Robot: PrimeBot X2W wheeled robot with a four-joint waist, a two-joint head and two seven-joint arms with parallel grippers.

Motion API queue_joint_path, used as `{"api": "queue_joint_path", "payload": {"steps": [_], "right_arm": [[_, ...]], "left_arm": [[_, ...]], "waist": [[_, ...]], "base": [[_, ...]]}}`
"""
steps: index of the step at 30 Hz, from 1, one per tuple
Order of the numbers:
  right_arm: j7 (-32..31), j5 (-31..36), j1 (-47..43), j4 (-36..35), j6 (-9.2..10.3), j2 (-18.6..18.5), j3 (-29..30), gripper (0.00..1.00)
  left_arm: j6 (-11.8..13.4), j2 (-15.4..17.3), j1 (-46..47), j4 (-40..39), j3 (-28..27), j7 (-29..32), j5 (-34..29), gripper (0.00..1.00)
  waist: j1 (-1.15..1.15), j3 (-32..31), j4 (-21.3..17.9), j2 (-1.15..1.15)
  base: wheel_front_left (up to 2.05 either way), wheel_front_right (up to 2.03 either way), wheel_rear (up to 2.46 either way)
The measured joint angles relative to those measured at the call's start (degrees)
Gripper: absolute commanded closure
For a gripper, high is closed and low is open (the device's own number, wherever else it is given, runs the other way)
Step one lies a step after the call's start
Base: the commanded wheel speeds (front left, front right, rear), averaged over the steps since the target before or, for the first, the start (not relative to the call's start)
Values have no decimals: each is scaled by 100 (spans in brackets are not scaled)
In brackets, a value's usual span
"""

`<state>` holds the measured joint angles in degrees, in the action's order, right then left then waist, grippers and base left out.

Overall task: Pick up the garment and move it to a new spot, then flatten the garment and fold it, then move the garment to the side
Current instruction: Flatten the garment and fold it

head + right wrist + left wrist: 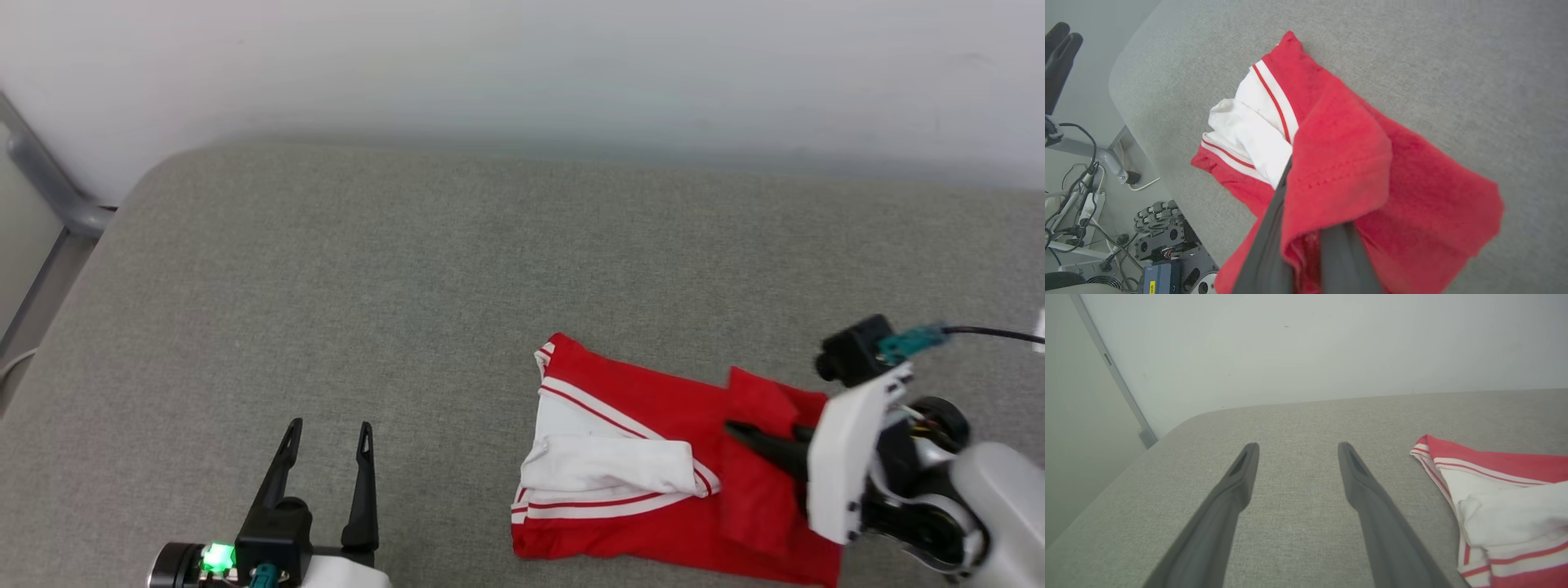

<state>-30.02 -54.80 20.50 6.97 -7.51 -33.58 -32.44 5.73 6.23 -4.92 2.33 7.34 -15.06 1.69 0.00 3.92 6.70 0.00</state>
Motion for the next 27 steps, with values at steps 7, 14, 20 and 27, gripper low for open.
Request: {"api": "queue_joint_path", "payload": {"steps": [7, 14, 20, 27], "right_arm": [[-48, 357, 636, 410, 0, 734, -527, 100], [278, 848, 1305, 1403, 0, 1313, -942, 100], [542, 1182, 1534, 2402, 0, 1719, -1212, 100], [1025, 1278, 1619, 2803, 0, 1794, -1556, 71]], "left_arm": [[-49, -76, 193, 57, 40, 0, -11, 0], [-71, -130, 319, 100, 51, 0, -12, 0], [-104, -166, 446, 130, 87, 0, -20, 0], [-97, -210, 489, 187, 78, 0, -16, 0]], "waist": [[0, 195, 153, 0], [0, 403, 271, 0], [1, 549, 357, 0], [1, 560, 339, 0]], "base": [[0, 0, 0], [0, 0, 0], [0, 0, 0], [0, 0, 0]]}}
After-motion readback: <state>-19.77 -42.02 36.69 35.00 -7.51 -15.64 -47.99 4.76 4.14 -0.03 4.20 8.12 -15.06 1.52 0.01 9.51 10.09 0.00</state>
